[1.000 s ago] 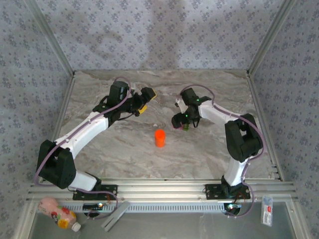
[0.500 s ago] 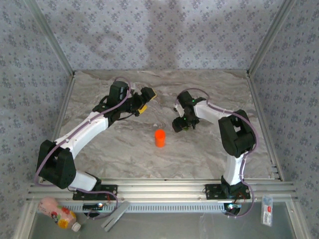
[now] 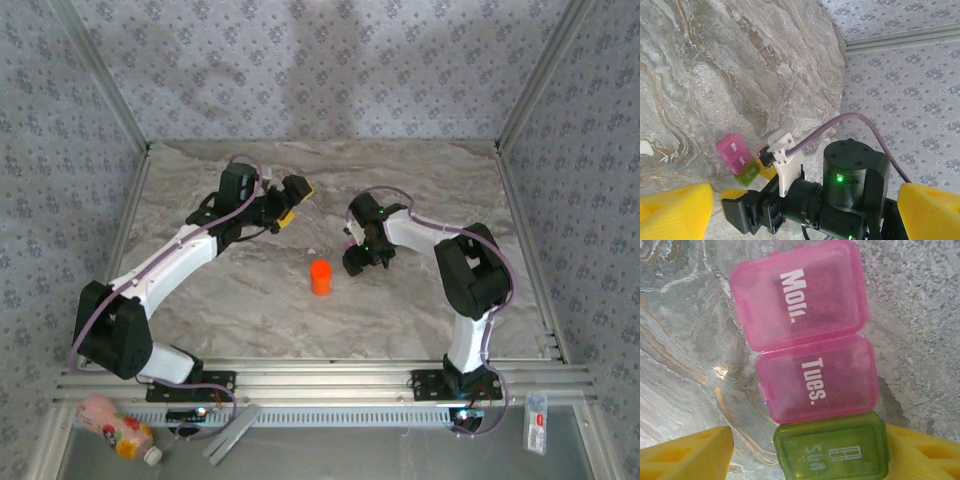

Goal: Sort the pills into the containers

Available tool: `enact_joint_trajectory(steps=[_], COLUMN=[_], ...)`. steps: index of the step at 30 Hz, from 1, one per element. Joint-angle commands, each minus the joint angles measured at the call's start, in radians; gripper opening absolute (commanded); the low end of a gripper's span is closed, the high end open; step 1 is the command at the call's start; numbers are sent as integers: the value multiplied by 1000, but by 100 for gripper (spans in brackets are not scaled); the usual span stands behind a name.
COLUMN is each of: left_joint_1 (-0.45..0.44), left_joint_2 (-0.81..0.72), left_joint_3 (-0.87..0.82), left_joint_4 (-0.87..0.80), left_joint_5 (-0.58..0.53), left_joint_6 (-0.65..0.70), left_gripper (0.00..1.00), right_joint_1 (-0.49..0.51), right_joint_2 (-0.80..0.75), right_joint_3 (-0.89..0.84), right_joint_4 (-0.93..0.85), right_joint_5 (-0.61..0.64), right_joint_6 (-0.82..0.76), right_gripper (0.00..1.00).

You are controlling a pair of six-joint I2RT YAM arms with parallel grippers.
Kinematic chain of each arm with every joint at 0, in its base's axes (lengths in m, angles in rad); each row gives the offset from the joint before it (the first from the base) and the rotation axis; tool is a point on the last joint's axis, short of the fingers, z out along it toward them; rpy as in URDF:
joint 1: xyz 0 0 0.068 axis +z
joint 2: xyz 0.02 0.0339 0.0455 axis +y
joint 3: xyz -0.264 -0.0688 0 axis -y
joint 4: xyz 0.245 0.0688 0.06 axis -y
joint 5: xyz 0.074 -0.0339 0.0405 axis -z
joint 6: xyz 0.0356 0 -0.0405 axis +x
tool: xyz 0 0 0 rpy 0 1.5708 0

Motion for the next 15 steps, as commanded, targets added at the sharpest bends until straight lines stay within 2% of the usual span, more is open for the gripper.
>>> enact_joint_trajectory(steps=[1,12,15], left_joint_1=[7,6,6], left_joint_2=[2,-1,-1], left_joint_3=[15,14,13], left_joint_4=[12,11,12], left_joint_5=[11,11,11], left_joint_6=[5,6,6], left_gripper=[94,95,95], right_joint_1=[8,6,4], right_joint_2=[-15,13,14], right_joint_3=[-8,22,22], right_joint_4=[-7,-12,-5], right_joint_5=[5,45,46], right_joint_6=[21,26,26], right_gripper=[74,69,66])
